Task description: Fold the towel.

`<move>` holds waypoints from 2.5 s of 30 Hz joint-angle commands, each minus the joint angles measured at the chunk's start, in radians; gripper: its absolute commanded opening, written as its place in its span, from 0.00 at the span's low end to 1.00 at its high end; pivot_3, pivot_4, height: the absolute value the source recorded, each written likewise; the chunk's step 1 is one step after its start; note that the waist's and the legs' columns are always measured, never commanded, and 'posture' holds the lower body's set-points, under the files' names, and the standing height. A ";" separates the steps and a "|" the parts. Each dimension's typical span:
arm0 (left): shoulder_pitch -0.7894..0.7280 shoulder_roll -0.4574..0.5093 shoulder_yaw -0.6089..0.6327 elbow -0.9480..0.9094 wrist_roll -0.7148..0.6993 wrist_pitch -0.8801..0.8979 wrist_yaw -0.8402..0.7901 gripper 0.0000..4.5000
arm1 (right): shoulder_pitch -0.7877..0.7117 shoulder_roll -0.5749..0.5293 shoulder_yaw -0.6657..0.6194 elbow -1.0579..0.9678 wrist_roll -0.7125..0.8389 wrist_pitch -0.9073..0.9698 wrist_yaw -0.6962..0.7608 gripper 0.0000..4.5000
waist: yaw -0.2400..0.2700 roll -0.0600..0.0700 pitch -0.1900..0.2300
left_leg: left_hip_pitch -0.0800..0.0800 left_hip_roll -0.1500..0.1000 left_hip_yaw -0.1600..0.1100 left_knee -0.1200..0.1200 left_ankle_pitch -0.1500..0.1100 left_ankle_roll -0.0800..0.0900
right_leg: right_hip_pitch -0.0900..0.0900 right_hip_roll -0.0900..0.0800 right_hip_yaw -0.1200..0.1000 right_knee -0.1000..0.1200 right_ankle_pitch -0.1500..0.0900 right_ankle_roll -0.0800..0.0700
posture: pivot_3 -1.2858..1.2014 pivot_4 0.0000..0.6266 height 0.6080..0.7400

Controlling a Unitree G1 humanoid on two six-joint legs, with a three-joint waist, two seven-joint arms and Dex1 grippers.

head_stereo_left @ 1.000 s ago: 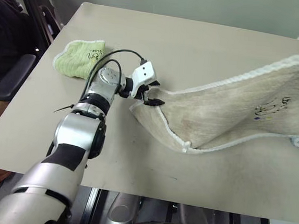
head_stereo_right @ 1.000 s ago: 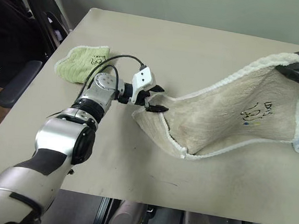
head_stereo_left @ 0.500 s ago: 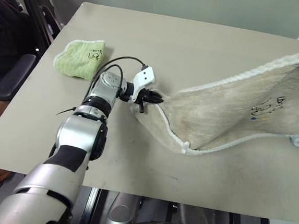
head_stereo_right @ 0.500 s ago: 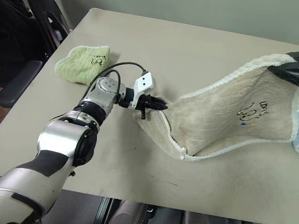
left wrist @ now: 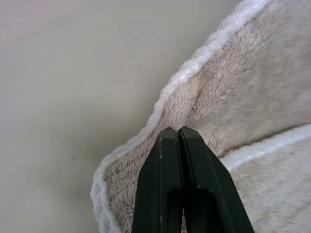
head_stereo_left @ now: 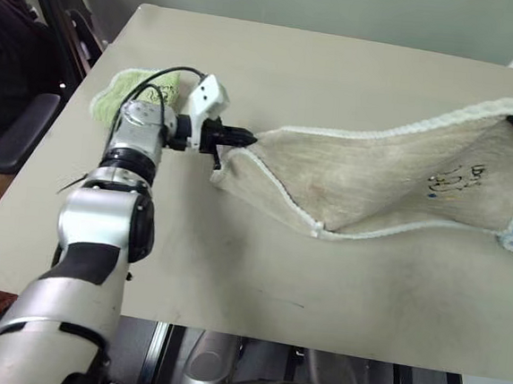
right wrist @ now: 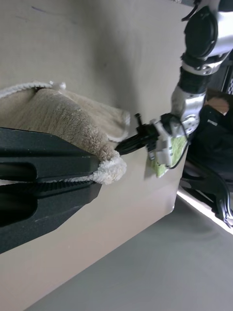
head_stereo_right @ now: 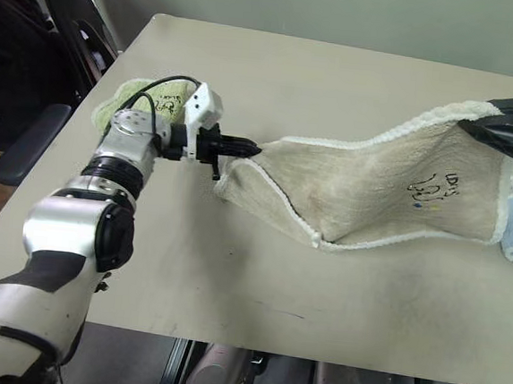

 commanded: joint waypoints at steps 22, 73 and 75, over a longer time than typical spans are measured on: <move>0.630 0.352 -0.125 -1.504 -0.700 1.158 -0.016 0.01 | -0.005 0.052 0.079 0.064 -0.066 -0.156 0.032 0.00 | -0.007 0.001 -0.001 | 0.007 0.001 -0.001 -0.002 -0.003 -0.004 | 0.004 -0.001 -0.001 0.000 -0.003 -0.015 | 0.52 0.24 0.95; 0.714 0.341 -0.222 -1.229 -0.525 0.675 -0.109 0.68 | 0.079 0.097 0.076 -0.007 -0.113 -0.155 -0.004 0.00 | -0.009 0.001 -0.001 | 0.002 0.001 -0.005 -0.003 -0.007 -0.009 | -0.001 0.000 -0.003 -0.001 -0.005 -0.019 | 0.52 0.24 0.95; 0.711 0.338 -0.225 -1.216 -0.518 0.666 -0.111 0.68 | 0.081 0.097 0.075 -0.009 -0.113 -0.155 -0.005 0.00 | -0.010 0.001 -0.001 | 0.002 0.001 -0.005 -0.003 -0.007 -0.009 | -0.001 0.000 -0.003 -0.001 -0.005 -0.019 | 0.52 0.24 0.95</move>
